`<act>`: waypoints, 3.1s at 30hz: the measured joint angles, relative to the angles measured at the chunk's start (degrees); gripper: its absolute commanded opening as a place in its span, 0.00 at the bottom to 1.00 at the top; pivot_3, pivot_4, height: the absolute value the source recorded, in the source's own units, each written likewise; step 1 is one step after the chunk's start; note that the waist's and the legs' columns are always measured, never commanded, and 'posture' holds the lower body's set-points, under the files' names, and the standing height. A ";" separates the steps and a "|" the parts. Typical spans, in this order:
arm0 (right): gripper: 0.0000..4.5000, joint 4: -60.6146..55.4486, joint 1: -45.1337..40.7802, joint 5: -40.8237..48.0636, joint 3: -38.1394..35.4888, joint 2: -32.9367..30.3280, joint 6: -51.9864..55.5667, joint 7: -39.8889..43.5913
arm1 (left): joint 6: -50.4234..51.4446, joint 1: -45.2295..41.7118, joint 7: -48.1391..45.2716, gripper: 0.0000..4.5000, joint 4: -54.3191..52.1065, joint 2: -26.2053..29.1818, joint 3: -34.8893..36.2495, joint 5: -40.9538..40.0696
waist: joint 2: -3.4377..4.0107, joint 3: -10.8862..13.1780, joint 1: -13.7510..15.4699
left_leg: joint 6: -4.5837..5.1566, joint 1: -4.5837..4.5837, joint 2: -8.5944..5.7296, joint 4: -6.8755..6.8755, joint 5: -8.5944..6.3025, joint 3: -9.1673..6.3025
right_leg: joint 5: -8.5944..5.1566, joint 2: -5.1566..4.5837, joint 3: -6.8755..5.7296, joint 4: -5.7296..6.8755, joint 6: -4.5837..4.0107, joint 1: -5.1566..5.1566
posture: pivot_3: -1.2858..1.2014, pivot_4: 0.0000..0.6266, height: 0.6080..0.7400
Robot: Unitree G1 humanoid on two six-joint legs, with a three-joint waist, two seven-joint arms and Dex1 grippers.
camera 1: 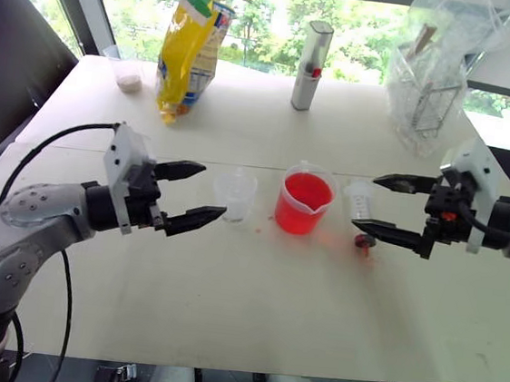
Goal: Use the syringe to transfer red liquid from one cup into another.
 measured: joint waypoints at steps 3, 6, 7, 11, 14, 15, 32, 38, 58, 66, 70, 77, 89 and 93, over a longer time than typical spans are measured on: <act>0.99 0.13 0.06 -0.22 0.00 0.00 -0.06 0.28 | 0.00 0.00 0.05 1.00 0.00 0.00 0.06 -0.07 | 0.00 0.00 -0.01 | 0.00 0.00 0.00 0.00 0.00 0.00 | 0.00 0.00 0.00 0.00 0.00 0.00 | 0.52 0.24 1.00; 0.99 0.13 0.11 -0.57 0.00 0.00 -0.10 0.40 | -0.01 -0.02 0.43 1.00 0.00 -0.01 0.06 -0.04 | 0.00 0.00 0.00 | 0.00 0.00 0.00 0.00 0.00 0.00 | 0.00 0.00 0.00 0.00 0.00 0.00 | 0.52 0.24 1.00; 0.99 0.13 0.11 -0.59 0.00 0.00 -0.10 0.46 | -0.01 -0.03 0.43 1.00 0.00 -0.01 0.06 -0.11 | 0.00 0.00 0.00 | 0.00 0.00 0.00 0.00 0.00 0.00 | 0.00 0.00 0.00 0.00 0.00 0.00 | 0.52 0.24 1.00; 0.99 0.13 0.25 -0.68 0.00 0.00 -0.11 0.76 | 0.00 -0.09 0.83 1.00 -0.19 -0.01 0.12 -0.41 | 0.00 0.00 0.00 | 0.00 0.00 0.00 0.00 0.00 0.00 | 0.00 0.00 0.00 0.00 0.00 0.00 | 0.52 0.24 1.00; 0.99 0.13 0.47 -0.74 0.09 0.01 -0.12 0.79 | 0.03 -0.26 1.79 1.00 -0.89 -0.06 0.09 -0.85 | 0.00 0.00 0.00 | 0.00 0.00 0.00 0.00 0.00 0.00 | 0.01 0.00 0.00 0.00 0.01 0.01 | 0.52 0.24 1.00; 0.99 0.13 0.47 -0.75 0.13 0.01 -0.12 0.78 | 0.04 -0.45 2.15 1.00 -1.14 -0.11 0.03 -0.97 | 0.00 0.00 0.00 | 0.00 0.00 0.00 0.00 0.00 0.00 | 0.01 0.00 0.00 0.00 0.01 0.01 | 0.52 0.24 1.00; 0.99 3.83 -2.06 -3.30 3.95 0.01 2.48 -2.41 | 0.13 -0.57 10.56 1.00 -4.91 -1.85 -2.06 0.63 | 0.00 0.00 -0.01 | 0.00 0.03 -0.01 0.01 0.00 0.01 | 0.01 0.02 0.01 0.01 0.02 0.02 | 0.52 0.24 1.00; 0.99 9.32 -10.09 -6.16 10.52 0.24 11.06 -7.34 | -0.12 -1.04 9.11 1.00 -4.15 -0.98 -2.34 2.40 | 0.02 0.01 -0.13 | 0.00 0.05 -0.01 0.01 0.00 0.06 | 0.01 0.03 0.06 0.02 -0.02 -0.01 | 0.52 0.24 1.00; 0.99 53.87 -41.56 -18.72 31.91 17.77 32.86 -14.67 | -3.11 -3.85 6.40 1.00 -0.99 -4.12 -6.10 9.20 | 0.04 0.00 -0.10 | 0.03 -0.12 -0.06 -0.01 -0.01 0.18 | 0.09 0.06 0.11 0.01 0.11 -0.22 | 0.52 0.24 1.00; 0.99 69.85 -46.64 -24.67 35.95 24.02 28.17 -12.49 | -3.22 -3.04 6.52 1.00 -1.23 -5.05 -6.24 10.04 | 0.07 0.00 -0.16 | 0.03 -0.15 -0.07 0.00 -0.02 0.19 | 0.10 0.08 0.10 0.06 0.13 -0.27 | 0.52 0.24 1.00; 0.82 74.06 -48.66 -27.82 37.48 25.73 25.79 -10.69 | -3.55 -2.04 6.67 1.00 -1.47 -5.29 -6.28 10.61 | 0.08 0.00 -0.24 | 0.03 -0.16 -0.07 0.01 -0.02 0.20 | 0.10 0.08 0.10 0.06 0.13 -0.27 | 0.52 0.24 1.00; 0.30 76.43 -49.34 -31.30 38.30 26.47 24.26 -7.80 | -4.14 -1.66 6.24 1.00 -1.84 -5.68 -6.26 11.28 | 0.09 -0.01 -0.21 | 0.03 -0.14 -0.07 0.03 -0.02 0.18 | 0.11 0.07 0.08 0.07 0.13 -0.24 | 0.52 0.24 1.00; 0.30 44.94 -36.63 -30.92 19.77 18.18 15.31 -15.77 | -6.71 -9.30 -2.64 1.00 7.94 -3.49 -4.51 11.04 | 0.21 -0.02 0.12 | 0.03 -0.78 -0.14 0.07 -0.02 0.02 | 0.14 0.07 -0.15 0.06 0.20 -0.70 | 0.52 0.24 1.00; 0.30 26.47 -28.32 -27.15 7.48 22.31 7.22 -19.55 | -7.57 -15.81 -5.97 1.00 12.83 -4.25 -4.98 10.95 | 0.23 -0.03 -0.19 | 0.03 -0.74 -0.05 0.03 -0.02 -0.02 | 0.14 0.19 -0.14 0.12 0.20 -0.72 | 0.52 0.24 1.00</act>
